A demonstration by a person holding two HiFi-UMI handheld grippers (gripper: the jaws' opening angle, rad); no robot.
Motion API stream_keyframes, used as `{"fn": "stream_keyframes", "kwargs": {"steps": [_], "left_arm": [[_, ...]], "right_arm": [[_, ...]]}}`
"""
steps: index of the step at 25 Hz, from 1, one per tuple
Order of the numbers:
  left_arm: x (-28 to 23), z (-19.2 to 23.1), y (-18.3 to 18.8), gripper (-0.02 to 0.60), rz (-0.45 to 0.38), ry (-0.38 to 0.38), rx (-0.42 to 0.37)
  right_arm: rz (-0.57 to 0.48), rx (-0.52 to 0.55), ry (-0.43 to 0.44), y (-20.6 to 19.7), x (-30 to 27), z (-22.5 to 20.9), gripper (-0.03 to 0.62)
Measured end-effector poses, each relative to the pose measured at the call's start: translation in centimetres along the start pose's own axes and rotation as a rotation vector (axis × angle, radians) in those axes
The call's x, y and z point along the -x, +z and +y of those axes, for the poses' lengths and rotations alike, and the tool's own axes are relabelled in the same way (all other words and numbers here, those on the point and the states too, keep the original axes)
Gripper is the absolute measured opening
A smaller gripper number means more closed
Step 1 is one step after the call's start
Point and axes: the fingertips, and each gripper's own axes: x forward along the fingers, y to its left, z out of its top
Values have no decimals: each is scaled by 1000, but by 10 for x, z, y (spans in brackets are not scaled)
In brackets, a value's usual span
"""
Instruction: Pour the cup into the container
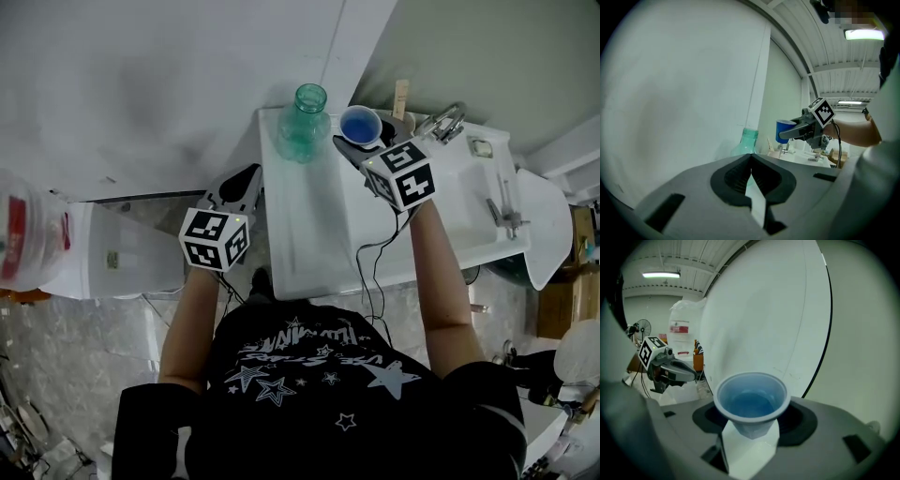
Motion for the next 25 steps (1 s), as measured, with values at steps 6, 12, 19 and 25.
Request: {"fn": "stream_keyframes", "kwargs": {"steps": [6, 12, 19, 25], "left_arm": [[14, -19, -18, 9, 29, 12, 4], [26, -36, -39, 9, 59, 24, 17], [36, -50, -57, 9, 91, 42, 31], [42, -54, -69, 9, 104, 64, 48]], "right_arm": [[-53, -55, 71, -21, 11, 34, 287], [-79, -93, 131, -49, 13, 69, 287], [-93, -146, 178, -80, 11, 96, 288], [-106, -138, 193, -102, 4, 113, 288]]}}
